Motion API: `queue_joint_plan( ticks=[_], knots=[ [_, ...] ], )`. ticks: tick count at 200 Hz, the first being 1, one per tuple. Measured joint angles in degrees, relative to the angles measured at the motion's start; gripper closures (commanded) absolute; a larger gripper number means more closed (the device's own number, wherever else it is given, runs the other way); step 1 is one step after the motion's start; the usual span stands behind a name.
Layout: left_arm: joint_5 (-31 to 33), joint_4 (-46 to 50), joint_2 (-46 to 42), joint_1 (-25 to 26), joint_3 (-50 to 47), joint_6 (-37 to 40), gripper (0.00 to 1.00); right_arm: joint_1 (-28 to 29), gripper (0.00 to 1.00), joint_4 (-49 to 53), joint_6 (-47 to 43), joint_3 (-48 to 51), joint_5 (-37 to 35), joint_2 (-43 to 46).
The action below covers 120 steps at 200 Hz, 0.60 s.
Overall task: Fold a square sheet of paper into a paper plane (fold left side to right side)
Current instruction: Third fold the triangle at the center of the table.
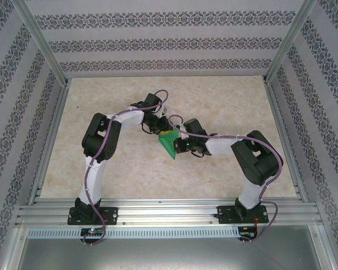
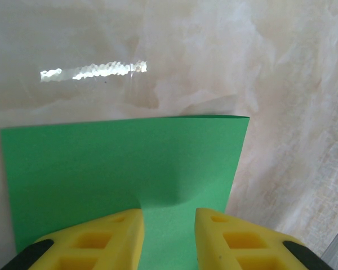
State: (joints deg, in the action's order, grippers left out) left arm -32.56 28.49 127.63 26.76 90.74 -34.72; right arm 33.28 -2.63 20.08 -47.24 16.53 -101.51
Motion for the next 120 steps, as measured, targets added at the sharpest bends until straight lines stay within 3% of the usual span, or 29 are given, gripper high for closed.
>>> queue_joint_plan(
  ticks=[120],
  knots=[
    [0.0, 0.0, 0.0, 0.0, 0.0, 0.0, 0.67, -0.4, 1.0, 0.0, 0.0, 0.0, 0.0, -0.7]
  ],
)
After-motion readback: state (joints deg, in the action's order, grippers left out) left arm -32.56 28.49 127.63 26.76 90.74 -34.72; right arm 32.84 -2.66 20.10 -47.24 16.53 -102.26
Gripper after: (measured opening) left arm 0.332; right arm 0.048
